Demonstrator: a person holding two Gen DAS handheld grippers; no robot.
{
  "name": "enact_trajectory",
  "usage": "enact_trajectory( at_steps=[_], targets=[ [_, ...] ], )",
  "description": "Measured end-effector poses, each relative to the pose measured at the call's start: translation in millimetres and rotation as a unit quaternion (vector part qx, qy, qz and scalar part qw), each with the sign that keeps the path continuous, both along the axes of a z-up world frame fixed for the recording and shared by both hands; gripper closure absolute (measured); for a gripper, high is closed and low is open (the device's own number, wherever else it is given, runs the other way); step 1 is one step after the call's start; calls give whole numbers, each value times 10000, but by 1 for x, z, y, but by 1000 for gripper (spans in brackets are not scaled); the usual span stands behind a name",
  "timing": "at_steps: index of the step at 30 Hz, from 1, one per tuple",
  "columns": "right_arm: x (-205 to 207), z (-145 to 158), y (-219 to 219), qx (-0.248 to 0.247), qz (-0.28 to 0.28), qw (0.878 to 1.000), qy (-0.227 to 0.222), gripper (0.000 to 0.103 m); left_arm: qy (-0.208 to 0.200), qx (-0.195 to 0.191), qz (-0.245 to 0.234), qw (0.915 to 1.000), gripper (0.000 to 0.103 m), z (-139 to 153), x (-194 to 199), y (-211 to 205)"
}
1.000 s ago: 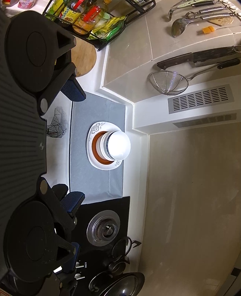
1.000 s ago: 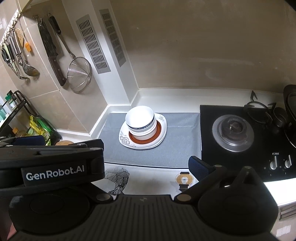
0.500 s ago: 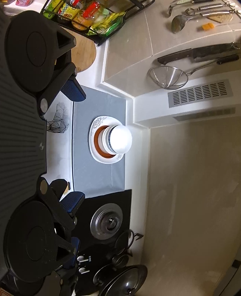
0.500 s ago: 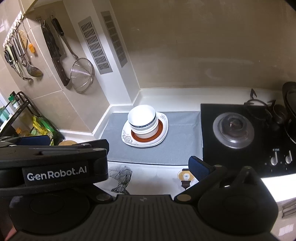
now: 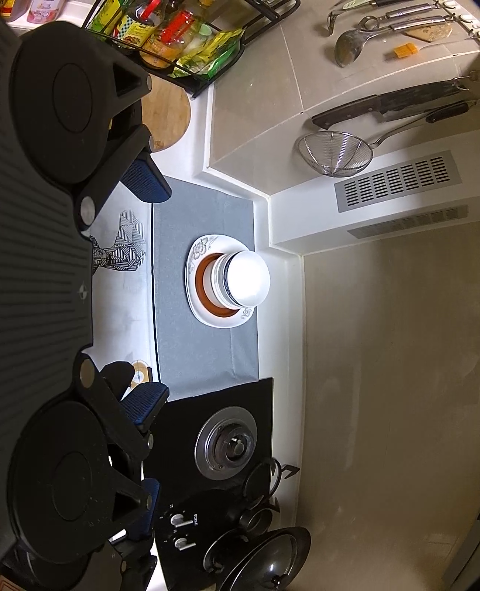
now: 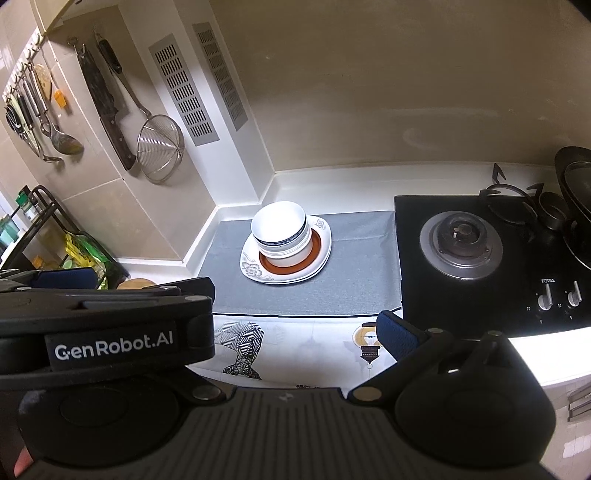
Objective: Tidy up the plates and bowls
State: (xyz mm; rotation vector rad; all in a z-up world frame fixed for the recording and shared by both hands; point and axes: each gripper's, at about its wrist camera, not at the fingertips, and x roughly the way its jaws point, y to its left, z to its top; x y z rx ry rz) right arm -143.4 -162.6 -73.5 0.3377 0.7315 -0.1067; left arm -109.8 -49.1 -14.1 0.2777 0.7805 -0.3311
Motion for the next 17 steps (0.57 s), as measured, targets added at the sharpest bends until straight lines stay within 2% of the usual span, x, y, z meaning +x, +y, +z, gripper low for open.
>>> enact_trajectory(
  at_steps=[17],
  targets=[
    [10,-3,6,-61,-25,9999,85,1,65,-19,-7,10000,0,-6,12,7]
  ],
)
